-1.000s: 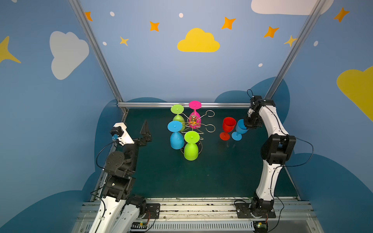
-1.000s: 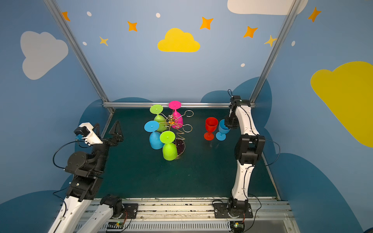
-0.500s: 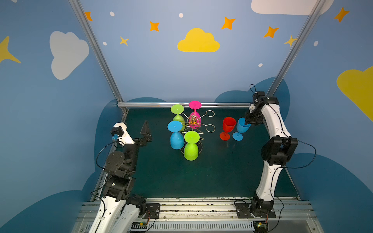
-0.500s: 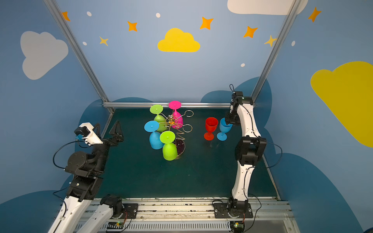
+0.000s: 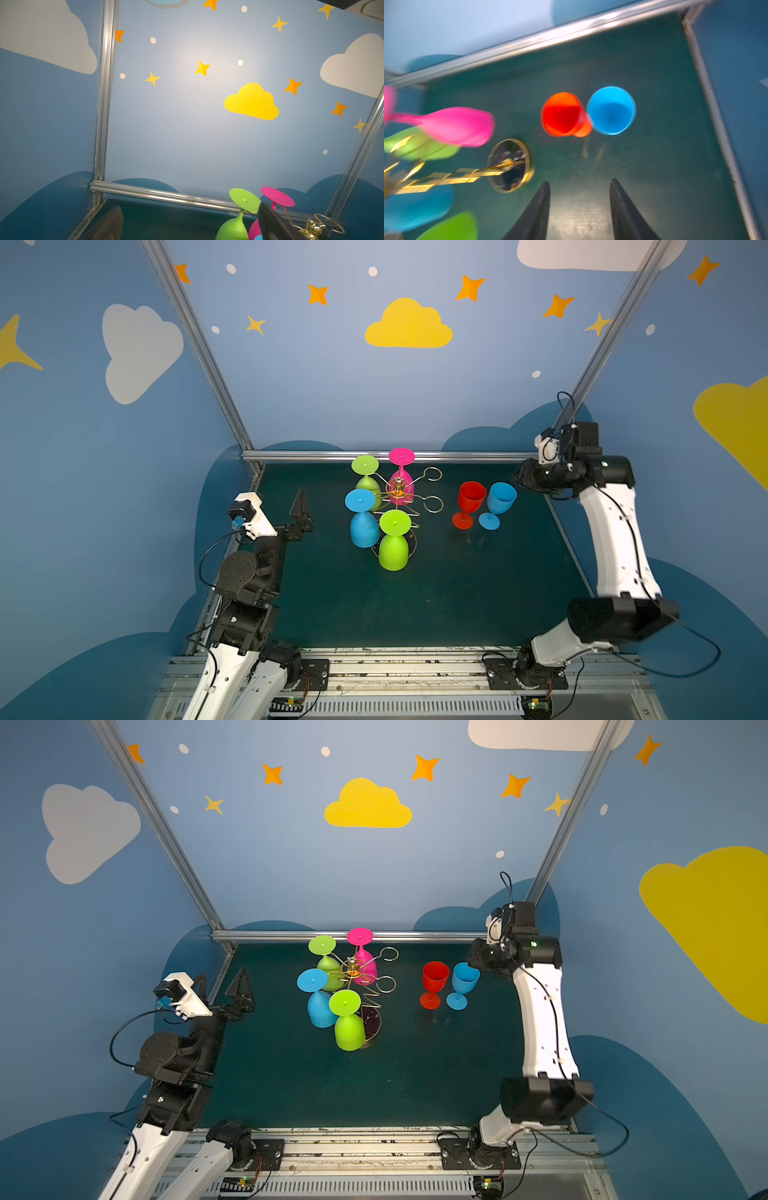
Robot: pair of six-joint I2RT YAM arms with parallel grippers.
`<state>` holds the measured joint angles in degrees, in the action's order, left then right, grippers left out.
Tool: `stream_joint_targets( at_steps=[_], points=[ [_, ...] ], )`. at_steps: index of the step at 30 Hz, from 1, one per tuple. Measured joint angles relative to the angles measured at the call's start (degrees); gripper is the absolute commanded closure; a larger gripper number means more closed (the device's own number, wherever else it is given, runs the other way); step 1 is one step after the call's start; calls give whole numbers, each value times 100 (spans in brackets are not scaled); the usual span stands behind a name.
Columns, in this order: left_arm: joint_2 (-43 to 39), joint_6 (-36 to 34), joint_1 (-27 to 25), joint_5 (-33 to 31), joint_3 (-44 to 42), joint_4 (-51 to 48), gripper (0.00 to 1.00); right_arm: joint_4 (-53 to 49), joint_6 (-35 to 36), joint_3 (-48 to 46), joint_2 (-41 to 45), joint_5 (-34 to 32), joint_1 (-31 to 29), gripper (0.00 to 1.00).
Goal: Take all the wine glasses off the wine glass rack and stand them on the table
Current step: 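Open the right gripper and lift it away from the blue glass, then move the right gripper to the green glass hanging on the rack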
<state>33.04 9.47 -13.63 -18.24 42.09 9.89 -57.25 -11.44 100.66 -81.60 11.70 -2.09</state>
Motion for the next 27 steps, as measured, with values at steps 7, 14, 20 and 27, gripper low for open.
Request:
stream_joint_targets(
  at_steps=[7, 14, 20, 27],
  points=[
    [149, 125, -4, 28, 0, 0, 0, 1309, -706, -2236, 2404, 393, -673, 53],
    [365, 243, -2, 175, 13, -92, 0, 2061, -1572, -3239, 3143, 654, -1694, 55],
    [376, 256, 15, 367, 177, -319, 0, 2380, -1941, -3545, 3204, 586, -2533, 56],
    [293, 247, 114, 634, 278, -474, 0, 2968, -2288, -3967, 3167, 221, -3593, 56]
  ],
)
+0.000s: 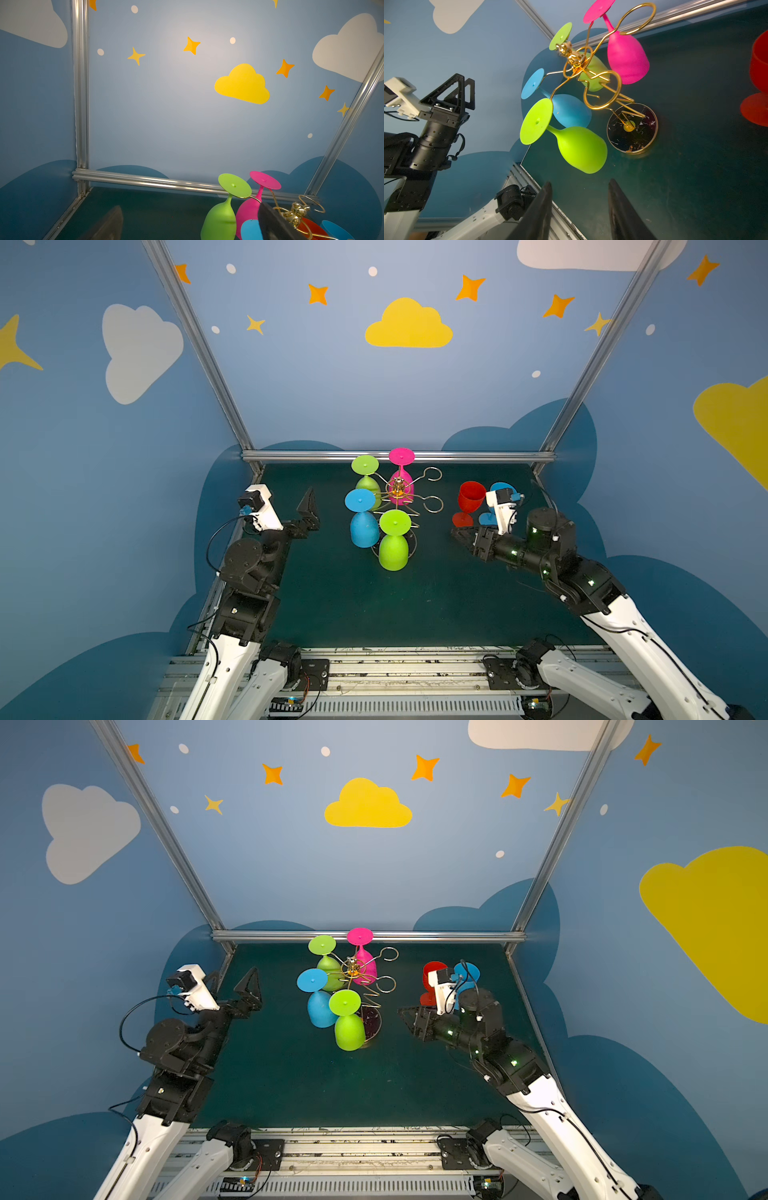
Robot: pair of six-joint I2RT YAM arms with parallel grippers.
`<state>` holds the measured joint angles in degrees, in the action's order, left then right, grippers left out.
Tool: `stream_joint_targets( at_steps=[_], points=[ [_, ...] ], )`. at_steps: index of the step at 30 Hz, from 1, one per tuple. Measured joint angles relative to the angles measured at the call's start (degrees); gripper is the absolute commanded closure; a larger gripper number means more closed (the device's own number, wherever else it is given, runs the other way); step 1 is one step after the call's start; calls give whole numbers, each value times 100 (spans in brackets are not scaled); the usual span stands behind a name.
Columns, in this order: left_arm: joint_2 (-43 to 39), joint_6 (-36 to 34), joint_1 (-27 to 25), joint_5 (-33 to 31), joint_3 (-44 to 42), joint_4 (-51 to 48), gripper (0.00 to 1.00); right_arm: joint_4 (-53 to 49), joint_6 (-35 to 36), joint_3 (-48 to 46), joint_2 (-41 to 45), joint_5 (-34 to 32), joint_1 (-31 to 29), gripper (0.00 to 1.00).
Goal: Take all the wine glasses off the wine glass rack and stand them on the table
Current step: 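Move the right gripper to the green glass hanging on the rack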
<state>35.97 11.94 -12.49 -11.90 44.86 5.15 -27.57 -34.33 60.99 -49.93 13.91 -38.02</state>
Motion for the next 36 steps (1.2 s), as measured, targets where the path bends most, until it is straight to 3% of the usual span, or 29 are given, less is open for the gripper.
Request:
stream_joint_targets(
  at_steps=[6, 14, 36],
  points=[
    [-125, 4, 57, 179, -175, -4, 0, 485, -177, -70, -192, -437, -785, 56],
    [-184, 55, 179, 254, -223, -15, 0, 1095, -404, -133, -579, -831, -1320, 54],
    [-234, 391, 415, 446, -341, -11, 0, 1714, -597, 149, -1628, -984, -1432, 51]
  ],
)
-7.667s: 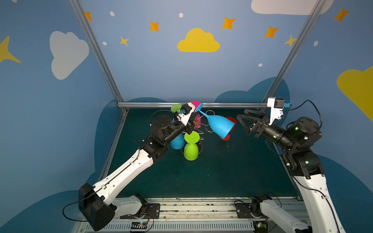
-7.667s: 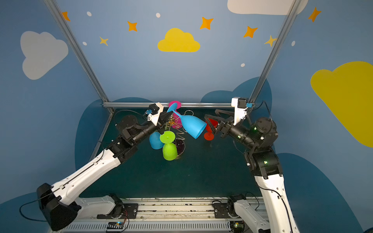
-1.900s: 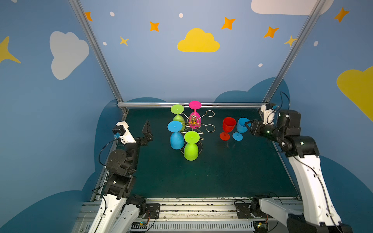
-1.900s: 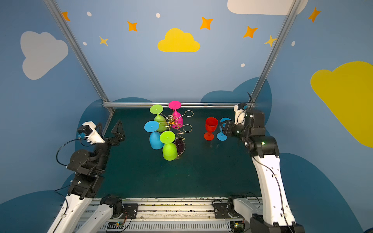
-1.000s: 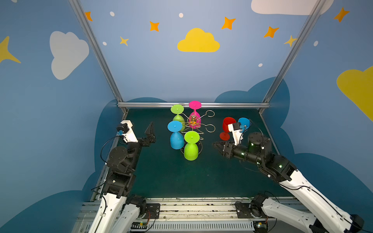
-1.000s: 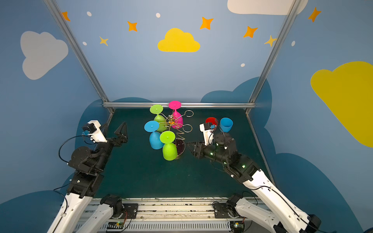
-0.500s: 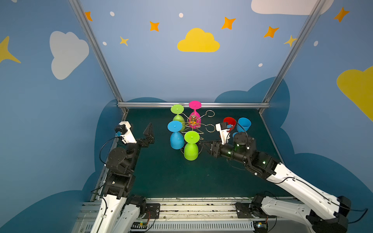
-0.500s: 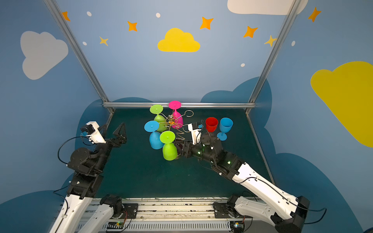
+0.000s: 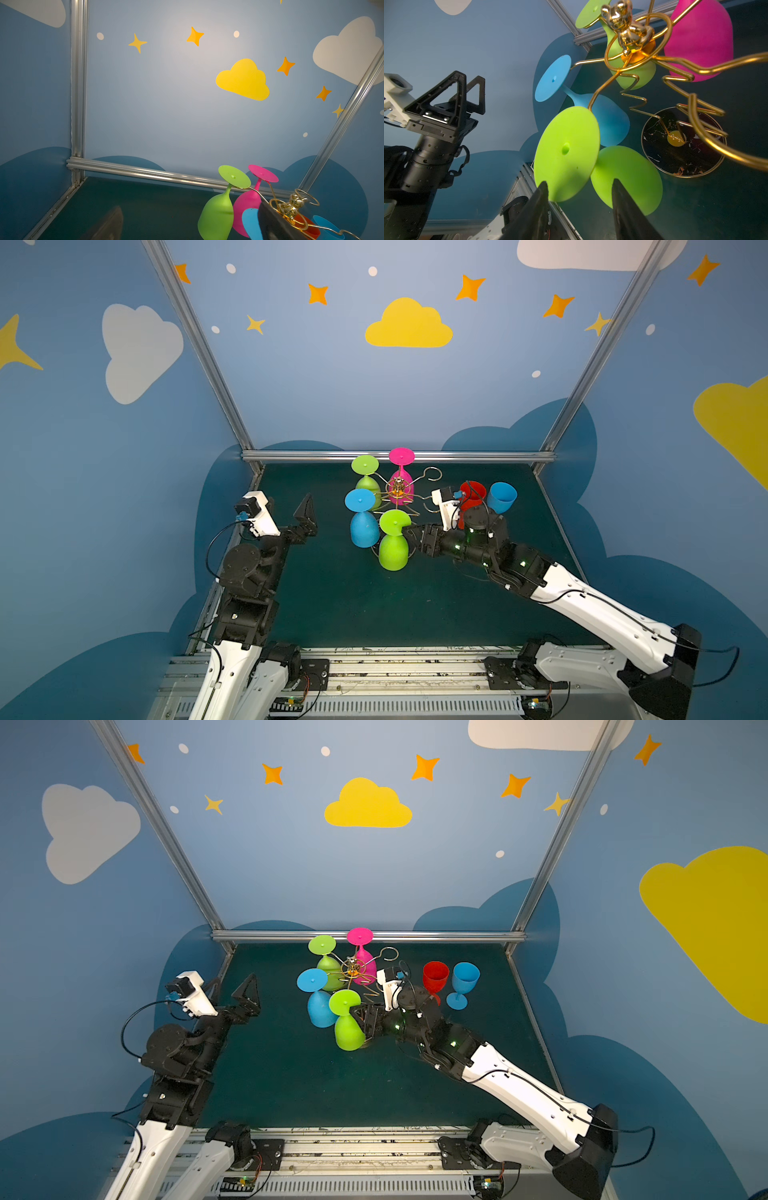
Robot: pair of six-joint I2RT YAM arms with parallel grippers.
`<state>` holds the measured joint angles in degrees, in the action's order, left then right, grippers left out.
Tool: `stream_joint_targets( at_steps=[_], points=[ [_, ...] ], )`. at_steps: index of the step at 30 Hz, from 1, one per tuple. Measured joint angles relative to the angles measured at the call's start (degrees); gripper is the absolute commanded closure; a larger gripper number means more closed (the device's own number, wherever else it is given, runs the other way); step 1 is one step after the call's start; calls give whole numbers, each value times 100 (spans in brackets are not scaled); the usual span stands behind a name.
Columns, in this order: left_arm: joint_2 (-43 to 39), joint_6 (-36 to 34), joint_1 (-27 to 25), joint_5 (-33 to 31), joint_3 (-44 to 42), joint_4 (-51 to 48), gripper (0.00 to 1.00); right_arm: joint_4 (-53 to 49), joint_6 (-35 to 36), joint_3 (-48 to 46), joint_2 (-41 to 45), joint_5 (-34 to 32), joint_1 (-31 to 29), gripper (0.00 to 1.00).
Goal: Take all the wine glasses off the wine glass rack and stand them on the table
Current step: 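Move the right gripper to the green glass hanging on the rack, then close the right gripper on the green glass foot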
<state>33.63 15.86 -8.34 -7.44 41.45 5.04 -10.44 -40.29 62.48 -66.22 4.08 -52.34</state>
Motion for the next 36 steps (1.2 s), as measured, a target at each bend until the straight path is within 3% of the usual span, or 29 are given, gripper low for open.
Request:
stream_joint_targets(
  at_steps=[13, 32, 36],
  points=[
    [-55, 7, 46, 15, -2, 9, 0, 278, -330, 111, -271, 146, 94, 57],
    [-101, 7, 48, 11, -2, 11, 0, 581, -752, 85, -275, 398, 319, 98],
    [-103, 7, 52, 11, -2, 11, 0, 721, -848, 66, -264, 505, 348, 100]
  ],
)
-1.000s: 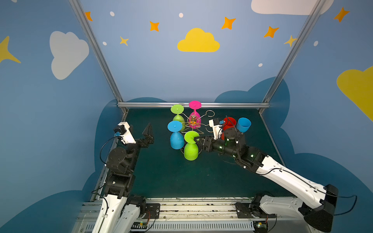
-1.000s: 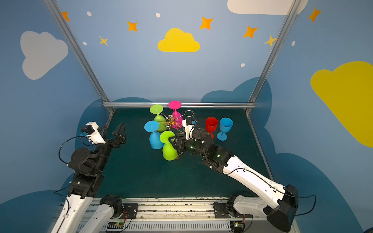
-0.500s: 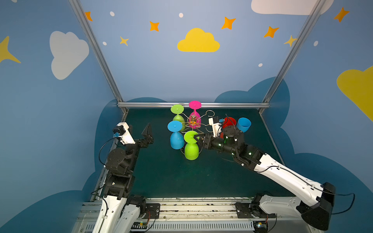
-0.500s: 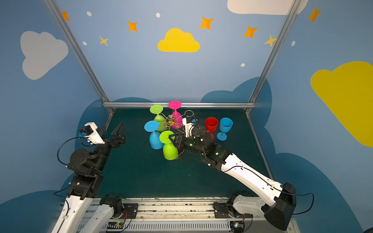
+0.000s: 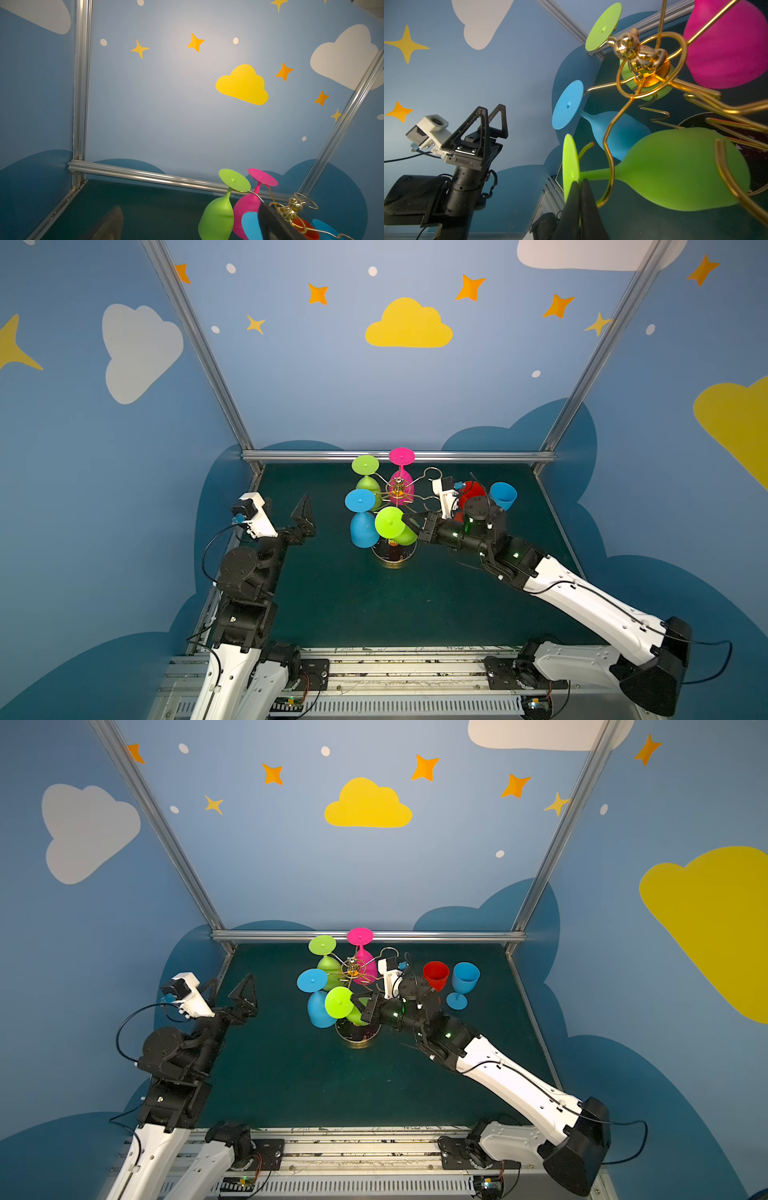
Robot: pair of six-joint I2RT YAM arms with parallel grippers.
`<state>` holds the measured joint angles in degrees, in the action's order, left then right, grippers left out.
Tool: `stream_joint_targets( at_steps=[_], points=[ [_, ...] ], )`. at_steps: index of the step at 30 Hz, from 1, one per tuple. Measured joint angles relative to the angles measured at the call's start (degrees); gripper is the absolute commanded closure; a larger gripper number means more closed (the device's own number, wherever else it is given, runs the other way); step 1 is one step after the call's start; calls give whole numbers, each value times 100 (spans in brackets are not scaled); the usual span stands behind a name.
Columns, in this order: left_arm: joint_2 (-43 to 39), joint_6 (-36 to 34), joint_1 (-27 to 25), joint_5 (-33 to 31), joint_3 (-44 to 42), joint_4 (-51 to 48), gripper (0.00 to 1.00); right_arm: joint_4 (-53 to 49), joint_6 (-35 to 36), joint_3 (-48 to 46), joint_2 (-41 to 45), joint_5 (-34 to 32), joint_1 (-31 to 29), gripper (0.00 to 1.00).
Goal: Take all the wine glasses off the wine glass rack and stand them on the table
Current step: 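Close the right gripper on the green glass foot, then pull the green glass off the rack hook with the right gripper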
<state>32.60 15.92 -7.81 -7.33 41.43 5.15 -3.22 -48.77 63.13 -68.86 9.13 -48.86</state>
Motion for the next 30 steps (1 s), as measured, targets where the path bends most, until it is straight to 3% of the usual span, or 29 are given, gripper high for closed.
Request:
stream_joint_targets(
  at_steps=[30],
  points=[
    [0, 0, 7, 0, 0, 2, 0, 994, -1211, -466, 247, 391, 219, 100]
  ],
)
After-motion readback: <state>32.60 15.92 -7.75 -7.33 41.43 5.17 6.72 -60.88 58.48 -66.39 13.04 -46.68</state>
